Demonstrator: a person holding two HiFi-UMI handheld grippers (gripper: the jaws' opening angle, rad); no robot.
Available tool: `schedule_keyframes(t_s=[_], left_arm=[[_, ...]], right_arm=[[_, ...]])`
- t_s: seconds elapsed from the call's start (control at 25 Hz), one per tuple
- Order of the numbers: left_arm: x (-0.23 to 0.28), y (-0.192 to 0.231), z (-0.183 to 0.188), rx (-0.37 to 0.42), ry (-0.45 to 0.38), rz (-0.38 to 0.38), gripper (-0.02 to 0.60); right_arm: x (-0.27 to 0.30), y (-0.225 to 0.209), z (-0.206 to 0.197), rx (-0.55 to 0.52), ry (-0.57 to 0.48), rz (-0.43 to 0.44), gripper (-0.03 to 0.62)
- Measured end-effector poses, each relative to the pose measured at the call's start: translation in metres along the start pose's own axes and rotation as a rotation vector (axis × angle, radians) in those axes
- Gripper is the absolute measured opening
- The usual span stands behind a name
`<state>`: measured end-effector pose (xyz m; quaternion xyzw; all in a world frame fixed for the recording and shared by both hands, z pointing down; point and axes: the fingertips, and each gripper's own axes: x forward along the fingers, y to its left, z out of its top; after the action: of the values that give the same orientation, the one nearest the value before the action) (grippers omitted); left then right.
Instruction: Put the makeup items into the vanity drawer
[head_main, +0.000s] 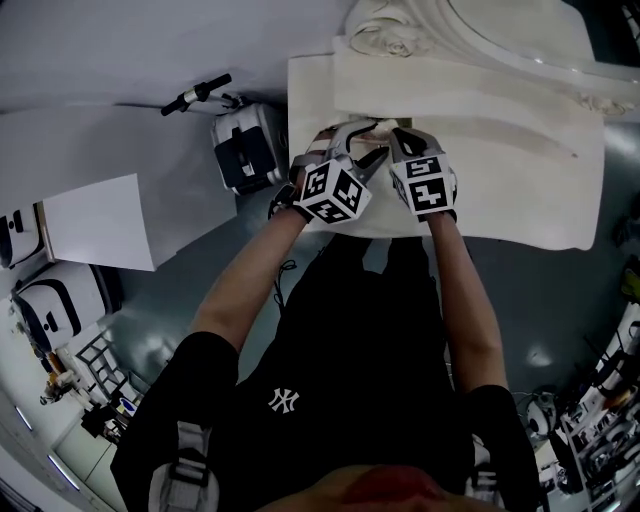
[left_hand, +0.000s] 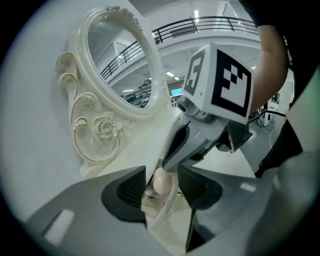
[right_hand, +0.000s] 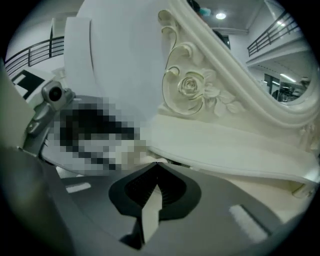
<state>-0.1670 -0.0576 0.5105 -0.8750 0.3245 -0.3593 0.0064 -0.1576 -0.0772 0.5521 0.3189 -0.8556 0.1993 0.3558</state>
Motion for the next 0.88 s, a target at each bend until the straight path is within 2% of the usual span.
schedule_keyframes(t_s=[0.12,0.52,0.68,0.88], left_arm=[[-0.002,0.002,-0.002,-0.019,-0.001,0.012,0.199],[-0.008,0.007,-0.001,-0.089,-0.026,0.033,0.182],[-0.011,0.008,0.009,-0.175,-0.061,0.043,0.162],[-0.021,0.014,0.028,-0.31,-0.12,0.074,0.093]], right_arm=[[0.01,0.001,-0.004,-0.038,0.061,0.004,0.025],[-0.01,-0.002,0.004,0.07,-0.053,0.005,0.025],[-0.028,-0.002,0.015,0.117,-0.13,0.003,0.025],[-0.06,-0.008,0.03,0.17,-0.23,-0.016,0.023]])
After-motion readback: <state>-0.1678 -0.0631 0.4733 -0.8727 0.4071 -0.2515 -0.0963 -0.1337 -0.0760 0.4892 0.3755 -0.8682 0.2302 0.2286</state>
